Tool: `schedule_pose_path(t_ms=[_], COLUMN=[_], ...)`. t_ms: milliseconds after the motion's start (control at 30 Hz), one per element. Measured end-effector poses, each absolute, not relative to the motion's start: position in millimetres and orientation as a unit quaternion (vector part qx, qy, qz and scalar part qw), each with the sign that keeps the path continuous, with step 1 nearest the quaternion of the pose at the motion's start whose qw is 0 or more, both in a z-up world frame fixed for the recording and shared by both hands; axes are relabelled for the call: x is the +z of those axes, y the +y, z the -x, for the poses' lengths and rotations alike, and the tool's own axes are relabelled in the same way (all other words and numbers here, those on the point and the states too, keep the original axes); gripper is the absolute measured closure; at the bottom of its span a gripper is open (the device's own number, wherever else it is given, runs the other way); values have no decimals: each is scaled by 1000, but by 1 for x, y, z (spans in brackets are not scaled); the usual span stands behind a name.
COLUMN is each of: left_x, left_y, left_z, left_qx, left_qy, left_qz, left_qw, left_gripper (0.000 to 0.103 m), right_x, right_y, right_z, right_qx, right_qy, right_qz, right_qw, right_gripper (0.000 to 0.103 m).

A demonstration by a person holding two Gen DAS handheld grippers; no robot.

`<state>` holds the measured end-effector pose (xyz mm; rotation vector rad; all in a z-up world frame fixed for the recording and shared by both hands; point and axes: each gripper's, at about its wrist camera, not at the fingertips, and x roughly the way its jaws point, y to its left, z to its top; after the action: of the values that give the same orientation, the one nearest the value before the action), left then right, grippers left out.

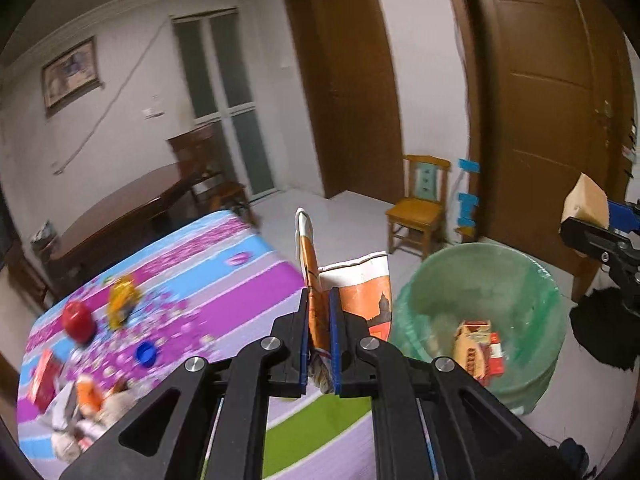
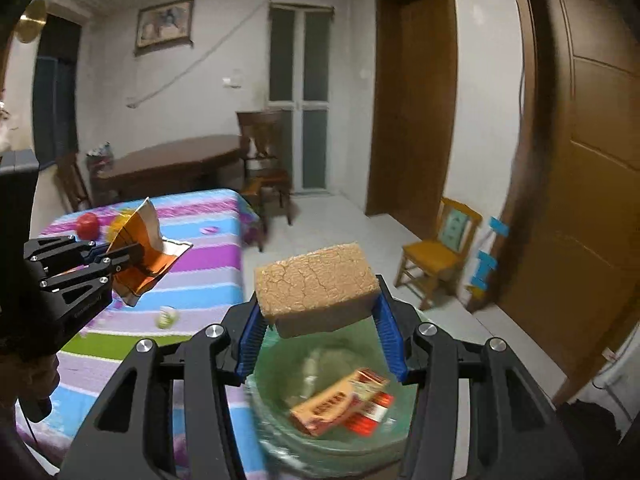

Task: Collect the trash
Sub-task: 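Carry the wrapper and sponge block with both grippers over the green bin, then open both grippers to drop the wrapper and sponge into the bin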

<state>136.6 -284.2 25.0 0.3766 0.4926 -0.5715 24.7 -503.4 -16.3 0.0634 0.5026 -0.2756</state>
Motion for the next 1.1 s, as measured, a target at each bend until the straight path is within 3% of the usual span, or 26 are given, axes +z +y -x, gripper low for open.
schedule_pose_path(t_ms=[367,1100], left_x=[-4,-44], left_y=[-375,-409], left_z=[-153,-157], left_qx=[-319,-339], left_qy=[260,282], left_qz=[-220,-254], left_qw=[884,861], left_gripper=[93,93], right_x=[-42,-63], right_y=[-546,-566], right_z=[-27,-43], right_qx=[-168,-167], right_qy=[301,354], right_qz=[-45,-57], right_qw=[938,918], right_gripper=[55,55])
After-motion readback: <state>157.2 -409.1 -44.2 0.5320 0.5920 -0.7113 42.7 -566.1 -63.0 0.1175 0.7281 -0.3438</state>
